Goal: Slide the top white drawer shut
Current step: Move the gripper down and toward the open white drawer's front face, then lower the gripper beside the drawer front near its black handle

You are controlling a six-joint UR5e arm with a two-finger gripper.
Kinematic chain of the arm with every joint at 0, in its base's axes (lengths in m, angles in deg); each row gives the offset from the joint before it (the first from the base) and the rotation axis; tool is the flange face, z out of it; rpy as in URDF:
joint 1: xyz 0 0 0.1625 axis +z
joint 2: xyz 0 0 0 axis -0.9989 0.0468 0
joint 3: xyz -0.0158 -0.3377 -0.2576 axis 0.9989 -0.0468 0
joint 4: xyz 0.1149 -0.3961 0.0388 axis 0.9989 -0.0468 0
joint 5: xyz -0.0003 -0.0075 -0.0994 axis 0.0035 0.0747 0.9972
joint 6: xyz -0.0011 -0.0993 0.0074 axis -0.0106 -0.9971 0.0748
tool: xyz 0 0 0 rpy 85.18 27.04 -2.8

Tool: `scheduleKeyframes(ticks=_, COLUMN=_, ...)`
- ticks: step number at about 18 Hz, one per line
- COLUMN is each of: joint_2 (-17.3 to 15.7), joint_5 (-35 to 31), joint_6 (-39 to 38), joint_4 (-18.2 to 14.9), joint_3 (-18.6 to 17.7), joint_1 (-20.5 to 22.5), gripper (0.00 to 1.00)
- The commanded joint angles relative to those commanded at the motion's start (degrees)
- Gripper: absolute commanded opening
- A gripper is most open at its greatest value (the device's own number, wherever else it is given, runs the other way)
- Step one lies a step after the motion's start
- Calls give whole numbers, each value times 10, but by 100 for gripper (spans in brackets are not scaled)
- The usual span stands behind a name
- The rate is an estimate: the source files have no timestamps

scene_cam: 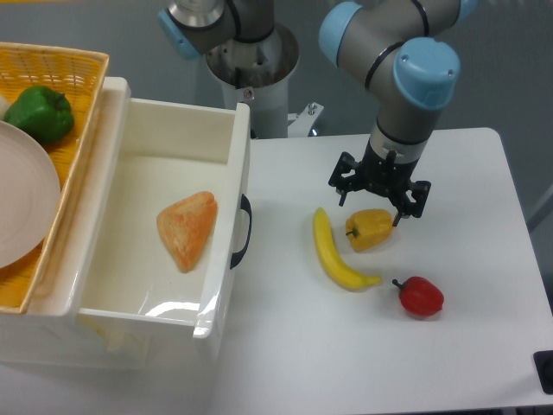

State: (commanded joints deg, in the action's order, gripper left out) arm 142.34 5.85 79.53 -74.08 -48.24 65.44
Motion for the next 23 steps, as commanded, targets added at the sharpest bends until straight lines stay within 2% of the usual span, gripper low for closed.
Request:
scheduleKeyframes(ticks=5, joint_2=3, joint_5=0, joint_6=-32, joint_4=-1, joint_3=-11, joint_1=-4, gripper=100)
scheduleKeyframes(ticks=9, joint_2=18, joint_5=2, joint_6=-48, joint_4=-1, joint_3=-25, joint_1=-21, gripper=100)
scheduleKeyframes(ticks=13, joint_2=38, joint_5=4, joint_6=-59, joint_4=-4, joint_3=-24, joint_1=-36, gripper=100)
scheduleKeyframes(ticks=17, joint_2=55, joint_5=7, joint_6=-104, joint_4=-4, joint_3=-17, joint_1=-44, gripper=100)
scheduleKeyframes(ticks=23, joint_2=76, joint_5=62, joint_6=-114, joint_4=-4, joint_3=-5, joint_1=-47, gripper=100)
